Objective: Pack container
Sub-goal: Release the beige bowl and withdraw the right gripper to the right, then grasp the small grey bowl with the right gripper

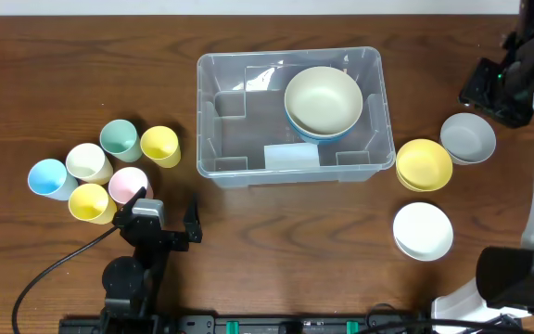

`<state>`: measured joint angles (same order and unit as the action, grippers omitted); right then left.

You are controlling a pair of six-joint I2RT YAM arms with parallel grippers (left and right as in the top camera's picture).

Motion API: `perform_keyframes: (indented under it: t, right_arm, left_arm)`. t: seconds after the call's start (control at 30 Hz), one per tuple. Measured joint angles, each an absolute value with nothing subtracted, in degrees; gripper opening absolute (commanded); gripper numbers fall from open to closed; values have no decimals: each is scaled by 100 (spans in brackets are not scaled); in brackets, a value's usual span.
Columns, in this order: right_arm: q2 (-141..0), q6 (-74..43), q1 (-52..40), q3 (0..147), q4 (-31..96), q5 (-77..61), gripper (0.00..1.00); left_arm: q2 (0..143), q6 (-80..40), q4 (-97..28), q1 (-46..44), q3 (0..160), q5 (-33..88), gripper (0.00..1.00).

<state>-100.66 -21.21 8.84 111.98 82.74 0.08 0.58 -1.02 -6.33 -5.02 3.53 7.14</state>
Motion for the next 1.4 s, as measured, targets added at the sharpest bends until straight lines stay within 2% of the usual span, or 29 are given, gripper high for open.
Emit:
perform_keyframes:
  t: [0.27, 0.63, 0.97, 1.2, 1.27, 1.4]
  right_arm:
    - [-10088, -2080, 919, 9937, 6803, 27, 61]
    - [-10090, -2080, 1052, 8250, 4980, 161, 62]
    - [-10145, -2078, 1103, 7306, 4021, 217, 60]
    - [-10707, -2075, 1103, 7223, 3865, 237, 59]
    - [-10849, -2075, 1103, 7218, 3839, 239, 58]
    - [-10986, -2040, 1103, 7212, 3758, 244, 46]
  left_arm:
    - [58, -102, -633, -502, 353, 714, 98]
    - [58, -99, -633, -502, 353, 714, 98]
    - [58, -102, -633, -502, 353, 711, 98]
    - [58, -102, -633, -502, 353, 711, 98]
    - [58, -99, -633, -502, 353, 714, 98]
    - [58, -102, -633, -502, 353, 714, 98]
